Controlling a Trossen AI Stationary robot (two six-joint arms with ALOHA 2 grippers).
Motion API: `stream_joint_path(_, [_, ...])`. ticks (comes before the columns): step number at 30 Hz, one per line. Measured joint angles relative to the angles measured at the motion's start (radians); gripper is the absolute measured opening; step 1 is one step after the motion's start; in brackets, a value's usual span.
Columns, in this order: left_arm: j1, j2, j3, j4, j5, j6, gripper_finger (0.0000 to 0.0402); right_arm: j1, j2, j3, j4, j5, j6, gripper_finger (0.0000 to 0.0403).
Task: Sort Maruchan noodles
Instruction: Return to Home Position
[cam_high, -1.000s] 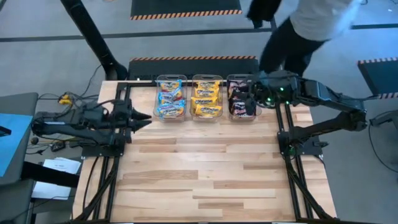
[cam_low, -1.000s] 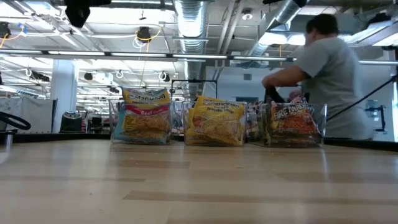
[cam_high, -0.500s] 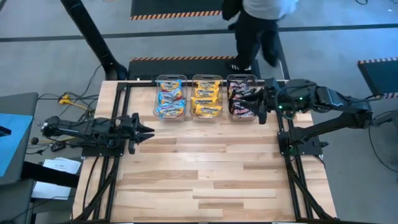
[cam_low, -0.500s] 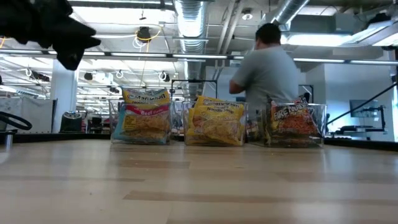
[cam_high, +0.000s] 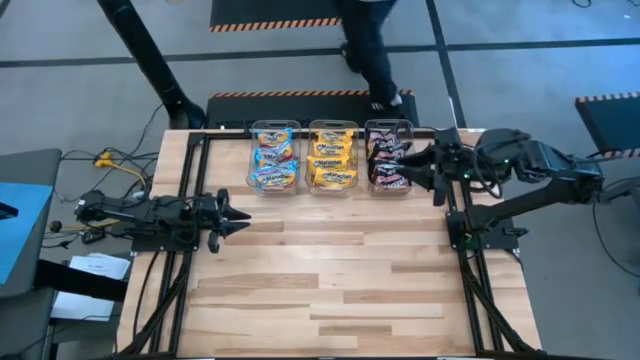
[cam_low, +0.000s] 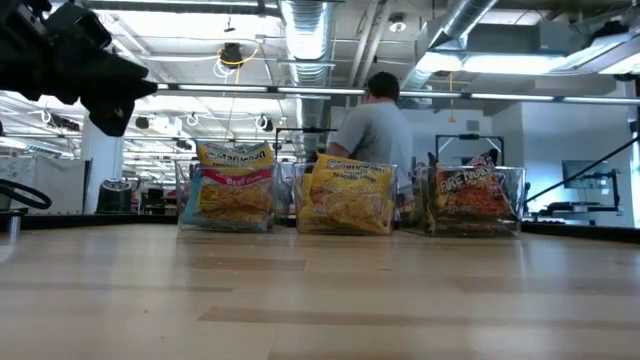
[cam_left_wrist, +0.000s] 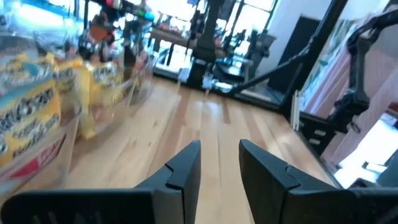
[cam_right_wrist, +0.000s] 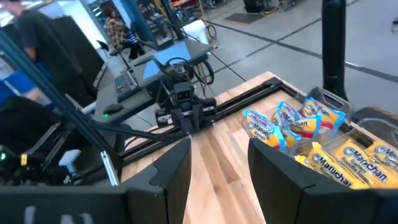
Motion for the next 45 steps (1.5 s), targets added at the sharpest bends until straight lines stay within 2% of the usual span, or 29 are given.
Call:
stream_joint_path(5, [0.0, -0.003, 0.0, -0.014, 0.0, 0.023, 0.0098, 0.029, -0.027, 0.0, -0.002, 0.004, -0.094, 0.0182])
stream_joint_path(11, [0.0, 0.007, 0.001, -0.024, -0.004, -0.052, 0.0098, 0.051, -0.107, -0.017, -0.001, 0.04, -0.256, 0.0182])
stream_joint_path(14, [0.0, 0.008, 0.001, -0.024, -0.005, 0.011, 0.0098, 0.05, -0.178, -0.072, 0.002, 0.061, -0.277, 0.0182])
stream_joint_path(18, [0.0, 0.008, 0.001, -0.025, -0.005, 0.099, 0.0098, 0.05, -0.336, -0.228, 0.038, 0.107, -0.248, 0.0182])
stream_joint_path(27, [0.0, 0.008, 0.002, -0.026, -0.006, 0.273, 0.0098, 0.05, -0.598, -0.619, 0.269, 0.104, -0.216, 0.0182])
stream_joint_path(33, [0.0, 0.008, 0.002, -0.026, -0.007, 0.365, 0.0098, 0.05, -0.693, -0.819, 0.414, 0.047, -0.196, 0.0182])
stream_joint_path(45, [0.0, 0.008, 0.002, -0.027, -0.007, 0.364, 0.0098, 0.05, -0.77, -1.125, 0.631, -0.015, -0.133, 0.0182])
